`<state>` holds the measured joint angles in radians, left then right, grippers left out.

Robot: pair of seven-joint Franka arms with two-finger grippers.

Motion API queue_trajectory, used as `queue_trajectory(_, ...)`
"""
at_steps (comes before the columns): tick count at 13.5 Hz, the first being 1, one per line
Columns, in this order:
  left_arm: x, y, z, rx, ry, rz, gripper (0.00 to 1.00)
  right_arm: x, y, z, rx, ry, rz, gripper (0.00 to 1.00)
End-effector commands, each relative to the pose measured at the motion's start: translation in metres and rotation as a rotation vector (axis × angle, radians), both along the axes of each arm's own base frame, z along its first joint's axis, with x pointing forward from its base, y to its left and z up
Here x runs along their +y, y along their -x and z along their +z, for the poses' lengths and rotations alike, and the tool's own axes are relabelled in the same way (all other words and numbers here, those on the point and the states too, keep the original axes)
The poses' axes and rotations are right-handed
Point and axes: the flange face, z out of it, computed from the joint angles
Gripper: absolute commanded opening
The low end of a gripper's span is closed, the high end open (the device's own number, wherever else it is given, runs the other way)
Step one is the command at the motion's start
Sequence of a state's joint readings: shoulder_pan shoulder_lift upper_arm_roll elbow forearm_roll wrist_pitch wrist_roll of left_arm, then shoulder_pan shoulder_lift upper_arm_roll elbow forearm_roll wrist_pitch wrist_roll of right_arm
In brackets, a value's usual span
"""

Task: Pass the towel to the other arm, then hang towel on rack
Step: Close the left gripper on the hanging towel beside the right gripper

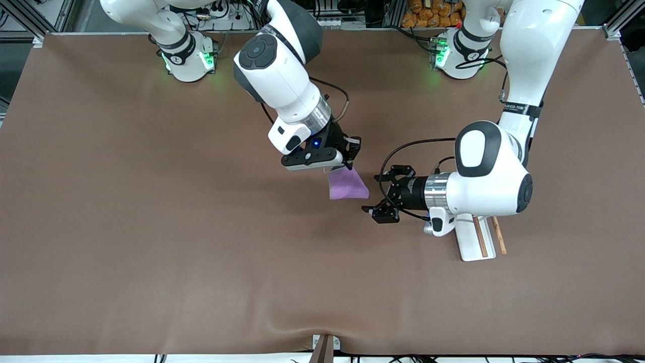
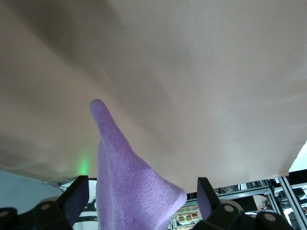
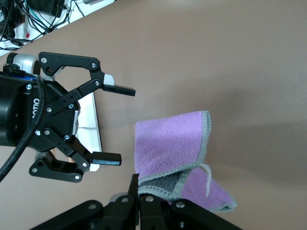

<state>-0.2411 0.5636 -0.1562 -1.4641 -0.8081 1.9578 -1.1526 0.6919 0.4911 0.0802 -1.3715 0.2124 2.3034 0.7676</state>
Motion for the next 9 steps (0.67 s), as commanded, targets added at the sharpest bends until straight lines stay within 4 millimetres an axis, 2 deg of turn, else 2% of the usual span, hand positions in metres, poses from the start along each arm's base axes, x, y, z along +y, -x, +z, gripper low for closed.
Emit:
queue_trajectory(1,-0.009,-0.003,-0.005,0.007,0.013,0.031,0.94,0.008,0.004,0.006,0.007,-0.022,-0.009,0.0)
queue_trajectory(2,-0.014,-0.001,-0.006,0.009,0.013,0.026,0.9,0.009,0.004,0.006,0.005,-0.024,-0.007,0.0)
queue_trajectory(4,-0.023,0.002,-0.006,0.018,0.007,0.031,0.71,0.015,0.0,0.011,0.006,-0.043,-0.031,0.0)
queue_trajectory(5,-0.023,0.003,-0.006,0.02,0.003,0.031,0.51,0.021,-0.001,0.012,0.012,-0.057,-0.05,0.0)
queue_trajectory(6,-0.023,0.003,-0.005,0.019,0.002,0.031,0.21,0.029,0.002,0.013,0.017,-0.066,-0.057,0.0)
queue_trajectory(7,-0.021,0.002,-0.005,0.017,0.0,0.03,0.0,0.03,0.001,0.012,0.018,-0.068,-0.061,0.0)
queue_trajectory(9,-0.02,0.002,0.002,0.003,-0.002,0.026,0.0,0.03,0.001,0.012,0.018,-0.068,-0.061,0.0)
